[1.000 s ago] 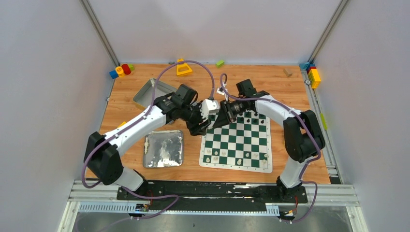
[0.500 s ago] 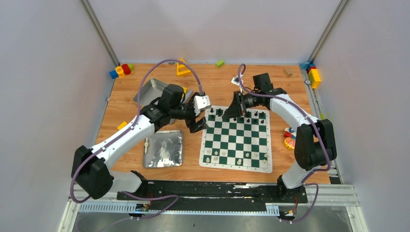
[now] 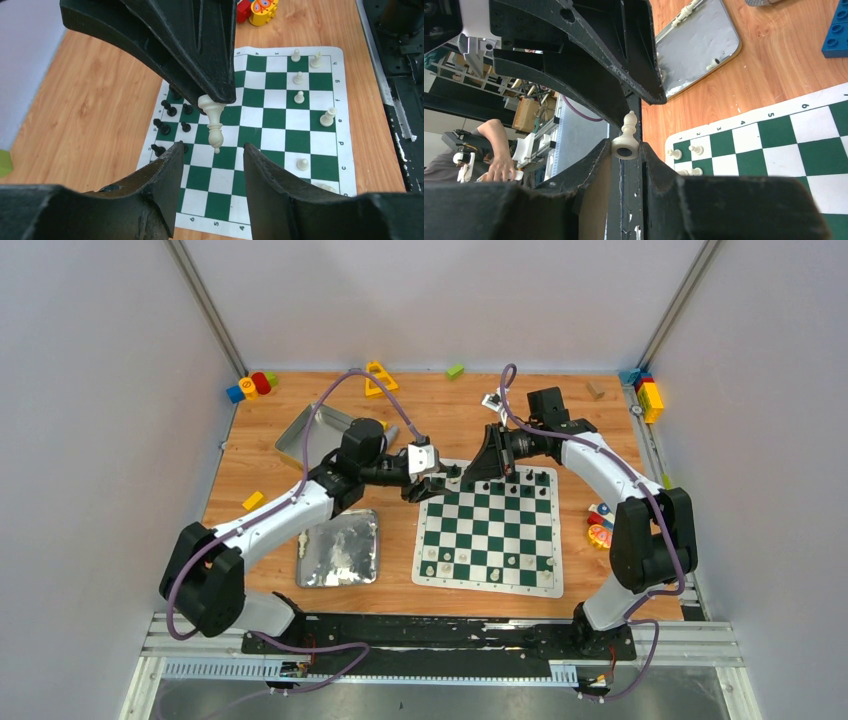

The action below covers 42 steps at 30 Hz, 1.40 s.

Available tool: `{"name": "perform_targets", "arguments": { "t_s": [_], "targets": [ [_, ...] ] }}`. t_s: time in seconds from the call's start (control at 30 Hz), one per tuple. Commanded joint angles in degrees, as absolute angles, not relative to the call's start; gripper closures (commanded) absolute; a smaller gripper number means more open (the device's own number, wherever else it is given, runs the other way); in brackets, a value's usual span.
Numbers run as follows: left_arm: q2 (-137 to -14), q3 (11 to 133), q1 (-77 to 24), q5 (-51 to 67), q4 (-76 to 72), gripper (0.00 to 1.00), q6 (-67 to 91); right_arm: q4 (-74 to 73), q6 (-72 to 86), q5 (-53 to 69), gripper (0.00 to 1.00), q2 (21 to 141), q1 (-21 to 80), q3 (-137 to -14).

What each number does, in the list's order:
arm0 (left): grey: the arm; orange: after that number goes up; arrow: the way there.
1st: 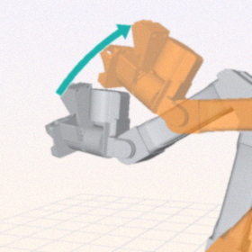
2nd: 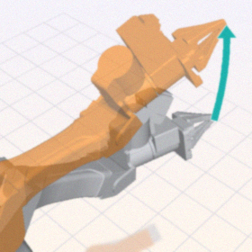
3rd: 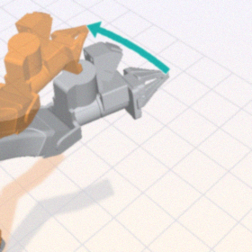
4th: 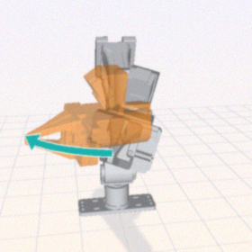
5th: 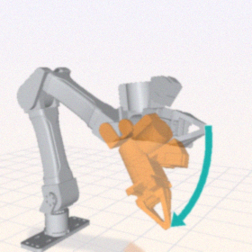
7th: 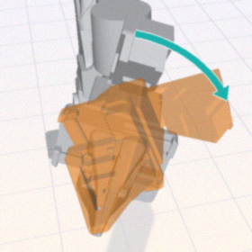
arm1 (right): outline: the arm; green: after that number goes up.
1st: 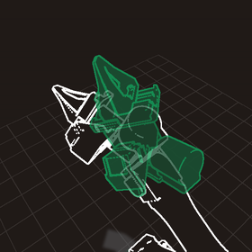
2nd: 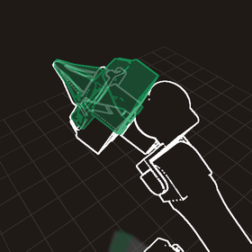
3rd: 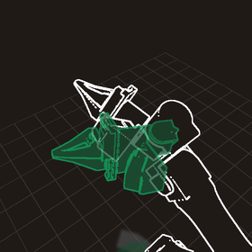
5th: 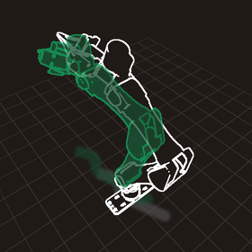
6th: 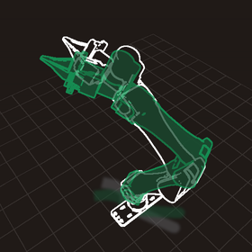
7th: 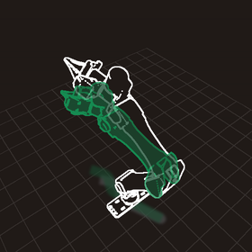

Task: Set up the chess pieces on the board
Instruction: Place the chess piece on the chessboard.

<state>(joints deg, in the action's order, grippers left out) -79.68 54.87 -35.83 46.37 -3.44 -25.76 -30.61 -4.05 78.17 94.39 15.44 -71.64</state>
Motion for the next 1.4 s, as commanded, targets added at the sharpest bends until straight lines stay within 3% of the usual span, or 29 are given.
{"name": "perform_targets", "arguments": {
  "t_s": [0.0, 0.6, 1.07, 1.17, 1.27, 1.37],
  "targets": [
    [-79.91, 53.33, -35.6, 50.06, -13.1, 0.47, -23.98, -29.76, -3.63, 81.79, 0.95, 93.71, 15.12, -73.96],
    [-81.02, 52.33, -35.73, 52.5, -18.13, 0.6, -20.2, -28.79, -2.55, 82.0, 0.95, 95.08, 15.08, -73.83],
    [-81.86, 54.66, -36.03, 52.19, -14.33, 0.85, -20.57, -28.31, -2.9, 81.47, 0.94, 96.09, 15.09, -72.8],
    [-81.76, 55.9, -36.39, 51.77, -11.18, 0.93, -22.47, -28.41, -3.26, 80.74, 0.88, 96.0, 15.12, -72.76],
    [-81.12, 57.73, -37.32, 49.36, -2.19, 1.0, -29.25, -28.55, -4.19, 78.73, 0.7, 94.97, 14.62, -72.2],
    [-80.58, 61.05, -38.17, 46.36, 9.63, 1.0, -37.34, -29.05, -5.39, 76.35, 0.52, 93.08, 12.57, -71.52]
  ]
}}
